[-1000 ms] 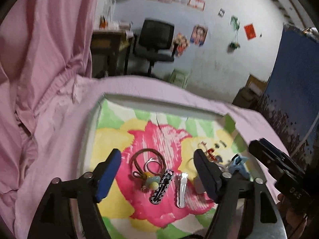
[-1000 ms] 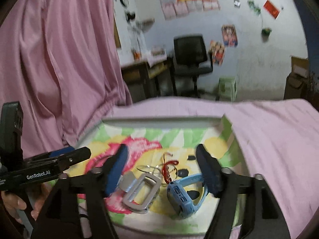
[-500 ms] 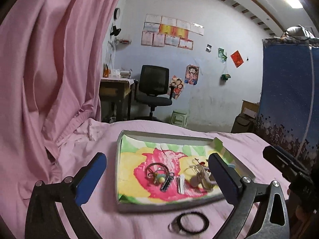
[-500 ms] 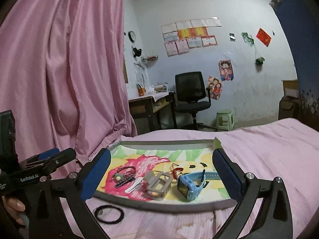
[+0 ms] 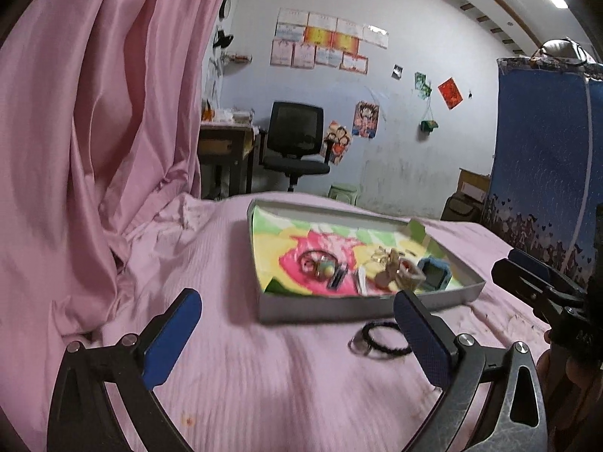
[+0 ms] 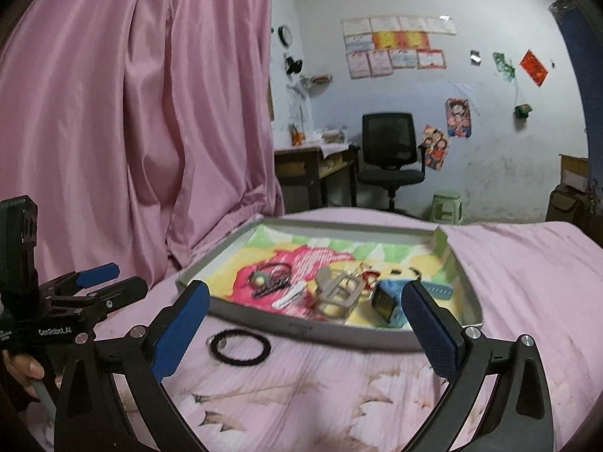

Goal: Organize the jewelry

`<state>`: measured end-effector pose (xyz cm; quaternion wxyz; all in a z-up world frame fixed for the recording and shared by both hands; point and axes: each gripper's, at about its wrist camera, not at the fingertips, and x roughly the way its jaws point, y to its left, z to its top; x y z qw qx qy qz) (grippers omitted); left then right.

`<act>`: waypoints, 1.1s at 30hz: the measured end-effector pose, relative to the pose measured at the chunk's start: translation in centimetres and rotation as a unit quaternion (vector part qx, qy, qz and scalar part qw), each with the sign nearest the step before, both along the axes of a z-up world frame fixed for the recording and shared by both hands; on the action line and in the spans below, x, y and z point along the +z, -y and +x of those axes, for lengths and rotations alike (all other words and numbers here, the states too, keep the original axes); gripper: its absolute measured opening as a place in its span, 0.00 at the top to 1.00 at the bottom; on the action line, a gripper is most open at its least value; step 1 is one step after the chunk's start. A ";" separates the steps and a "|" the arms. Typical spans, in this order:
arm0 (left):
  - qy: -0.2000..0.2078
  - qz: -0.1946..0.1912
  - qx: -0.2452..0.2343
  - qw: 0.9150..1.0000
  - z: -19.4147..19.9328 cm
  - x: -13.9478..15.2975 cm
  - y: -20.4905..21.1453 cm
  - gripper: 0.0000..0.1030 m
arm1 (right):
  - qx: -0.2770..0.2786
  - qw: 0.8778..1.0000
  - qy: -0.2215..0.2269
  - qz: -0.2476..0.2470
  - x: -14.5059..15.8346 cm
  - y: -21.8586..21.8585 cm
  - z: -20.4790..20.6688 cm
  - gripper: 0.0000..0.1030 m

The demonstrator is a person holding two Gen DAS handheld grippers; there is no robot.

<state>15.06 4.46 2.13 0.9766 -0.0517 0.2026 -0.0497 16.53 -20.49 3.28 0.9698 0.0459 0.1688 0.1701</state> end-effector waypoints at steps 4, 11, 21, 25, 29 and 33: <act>-0.038 -0.010 -0.004 0.999 1.0 -0.7 -0.5 0.01 | 0.016 0.999 -0.038 -0.005 -1.2 -0.5 0.7 0.05; -0.085 -0.018 -0.046 0.995 2.8 -1.7 0.1 0.19 | 0.051 0.994 -0.098 -0.016 -3.4 -1.5 2.7 0.43; -0.164 -0.015 -0.097 0.982 5.4 -3.7 1.5 0.59 | 0.092 0.982 -0.161 -0.026 -5.3 -2.8 4.9 0.71; -0.174 -0.020 -0.107 0.979 6.0 -4.0 1.7 0.62 | 0.104 0.978 -0.176 -0.029 -5.8 -3.3 5.6 0.74; -0.190 -0.018 -0.118 0.975 6.8 -4.3 2.1 0.66 | 0.113 0.975 -0.188 -0.032 -6.1 -3.8 6.1 0.74; -0.203 -0.011 -0.125 0.971 7.3 -4.5 2.6 0.68 | 0.118 0.971 -0.203 -0.034 -6.5 -4.0 6.6 0.74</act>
